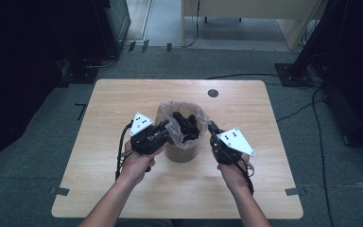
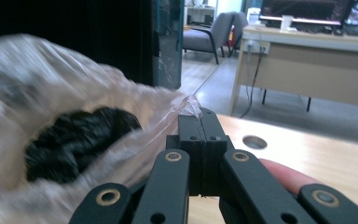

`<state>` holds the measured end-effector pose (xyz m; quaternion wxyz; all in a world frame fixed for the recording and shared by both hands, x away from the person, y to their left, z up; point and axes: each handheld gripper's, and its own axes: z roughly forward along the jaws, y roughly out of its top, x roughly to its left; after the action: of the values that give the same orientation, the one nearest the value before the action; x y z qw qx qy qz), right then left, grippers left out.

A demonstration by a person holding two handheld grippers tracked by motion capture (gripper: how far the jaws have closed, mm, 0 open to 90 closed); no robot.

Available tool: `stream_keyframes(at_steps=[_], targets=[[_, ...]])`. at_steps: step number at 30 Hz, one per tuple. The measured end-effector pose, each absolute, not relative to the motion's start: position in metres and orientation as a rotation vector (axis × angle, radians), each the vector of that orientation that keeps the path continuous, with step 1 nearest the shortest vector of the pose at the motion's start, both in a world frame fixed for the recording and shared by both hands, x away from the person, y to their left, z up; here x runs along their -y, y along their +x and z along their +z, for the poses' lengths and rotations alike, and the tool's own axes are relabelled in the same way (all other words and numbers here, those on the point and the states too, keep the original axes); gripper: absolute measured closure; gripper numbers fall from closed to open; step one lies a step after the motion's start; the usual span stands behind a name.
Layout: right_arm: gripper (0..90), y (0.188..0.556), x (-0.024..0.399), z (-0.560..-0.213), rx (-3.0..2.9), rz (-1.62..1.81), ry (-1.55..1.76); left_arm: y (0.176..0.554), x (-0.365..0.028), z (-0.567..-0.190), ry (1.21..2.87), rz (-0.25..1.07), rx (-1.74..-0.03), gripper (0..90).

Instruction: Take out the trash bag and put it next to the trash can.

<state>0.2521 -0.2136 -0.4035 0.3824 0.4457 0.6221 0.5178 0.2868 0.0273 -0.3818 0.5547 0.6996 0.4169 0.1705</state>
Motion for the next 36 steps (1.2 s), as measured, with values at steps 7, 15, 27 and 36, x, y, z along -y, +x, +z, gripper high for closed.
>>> stream_keyframes(at_steps=[7, 15, 27, 36], targets=[[90.0, 0.263, 0.185, -0.377, -1.655, 1.383, 1.061, 0.291, -0.021, -0.378, 1.658, 0.397, -0.977, 74.9], [89.1, 0.261, 0.156, -0.365, -1.766, 1.482, 1.012, 0.289, -0.020, -0.377, 1.668, 0.394, -0.954, 73.0], [51.2, 0.238, 0.162, -0.389, -1.794, 1.605, 1.147, 0.292, -0.028, -0.376, 1.644, 0.384, -0.979, 72.0], [39.5, 0.241, 0.136, -0.397, -1.854, 1.404, 1.161, 0.287, -0.031, -0.371, 1.625, 0.373, -0.965, 71.4]])
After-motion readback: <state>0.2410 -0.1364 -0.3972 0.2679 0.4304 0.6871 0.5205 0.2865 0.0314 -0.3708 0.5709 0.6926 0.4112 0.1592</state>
